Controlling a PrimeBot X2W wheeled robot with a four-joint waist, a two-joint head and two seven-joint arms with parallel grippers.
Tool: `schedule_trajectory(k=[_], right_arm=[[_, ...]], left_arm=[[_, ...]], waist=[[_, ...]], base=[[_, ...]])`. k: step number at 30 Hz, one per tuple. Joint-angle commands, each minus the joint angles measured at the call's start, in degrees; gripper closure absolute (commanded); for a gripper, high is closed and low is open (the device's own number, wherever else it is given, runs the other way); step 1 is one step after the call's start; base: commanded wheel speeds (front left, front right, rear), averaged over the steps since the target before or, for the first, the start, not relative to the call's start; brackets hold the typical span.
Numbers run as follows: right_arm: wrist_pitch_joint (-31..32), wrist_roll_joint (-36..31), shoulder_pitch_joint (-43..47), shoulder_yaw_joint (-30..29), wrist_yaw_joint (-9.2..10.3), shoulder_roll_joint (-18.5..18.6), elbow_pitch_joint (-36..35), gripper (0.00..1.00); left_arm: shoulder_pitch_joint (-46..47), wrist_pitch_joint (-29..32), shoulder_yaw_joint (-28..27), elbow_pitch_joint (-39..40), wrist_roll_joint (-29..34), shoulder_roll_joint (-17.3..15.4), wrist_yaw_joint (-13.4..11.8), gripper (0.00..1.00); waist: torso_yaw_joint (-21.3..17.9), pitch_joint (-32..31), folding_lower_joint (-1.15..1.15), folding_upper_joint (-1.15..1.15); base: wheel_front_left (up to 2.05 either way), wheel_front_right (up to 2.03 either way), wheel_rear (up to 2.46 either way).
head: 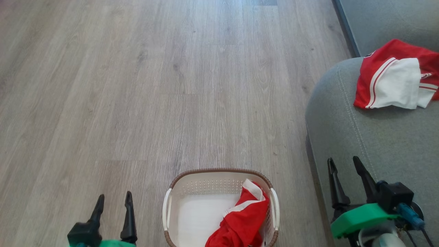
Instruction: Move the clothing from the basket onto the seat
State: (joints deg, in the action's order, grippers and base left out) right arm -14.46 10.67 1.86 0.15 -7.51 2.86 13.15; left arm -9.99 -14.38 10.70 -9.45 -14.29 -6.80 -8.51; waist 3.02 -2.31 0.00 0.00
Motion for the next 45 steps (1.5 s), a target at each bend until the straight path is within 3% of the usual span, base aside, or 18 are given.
schedule_trajectory(k=[1, 11, 16, 31, 37, 45], right_arm=[[-0.54, 0.35, -1.42, 1.06, 0.02, 0.02, -1.73, 0.0], [-0.54, 0.37, -1.73, 0.75, 0.02, 0.02, -1.82, 0.0], [-0.54, -0.2, -2.48, -1.37, 0.02, 0.02, -2.38, 0.0], [-0.54, -7.05, -15.61, -8.63, 0.02, 0.02, -10.88, 0.0], [-0.54, -8.77, -19.3, -9.53, 0.02, 0.02, -14.37, 0.0], [-0.54, -7.31, -23.15, -6.54, 0.02, 0.02, -17.67, 0.0]], left_arm=[[2.08, -0.62, -2.15, 1.48, 0.57, 0.35, 0.33, 0.0], [1.99, -0.62, -1.88, 1.75, 1.32, 0.93, 0.27, 0.0], [4.75, -0.07, 0.77, -0.32, 2.37, 1.31, 1.3, 0.0], [29.93, 1.76, 16.51, -21.3, 3.19, 3.87, 4.77, 0.0], [38.67, 2.51, 25.24, -29.47, -2.13, 3.9, 4.21, 0.0], [48.91, 6.11, 35.81, -39.44, -5.87, 3.91, 3.6, 0.0]], waist=[[0.01, 0.12, 0.0, 0.0], [-0.13, 1.14, 0.0, 0.0], [0.05, 4.0, 0.0, 0.0], [-2.31, 28.3, 0.0, 0.0], [-4.7, 35.76, 0.0, 0.0], [-8.92, 43.81, 0.0, 0.0]], base=[[0.0, 0.0, 0.0], [0.0, 0.0, 0.0], [0.0, 0.0, 0.0], [0.0, 0.0, 0.0], [0.0, 0.0, 0.0], [0.0, 0.0, 0.0]])
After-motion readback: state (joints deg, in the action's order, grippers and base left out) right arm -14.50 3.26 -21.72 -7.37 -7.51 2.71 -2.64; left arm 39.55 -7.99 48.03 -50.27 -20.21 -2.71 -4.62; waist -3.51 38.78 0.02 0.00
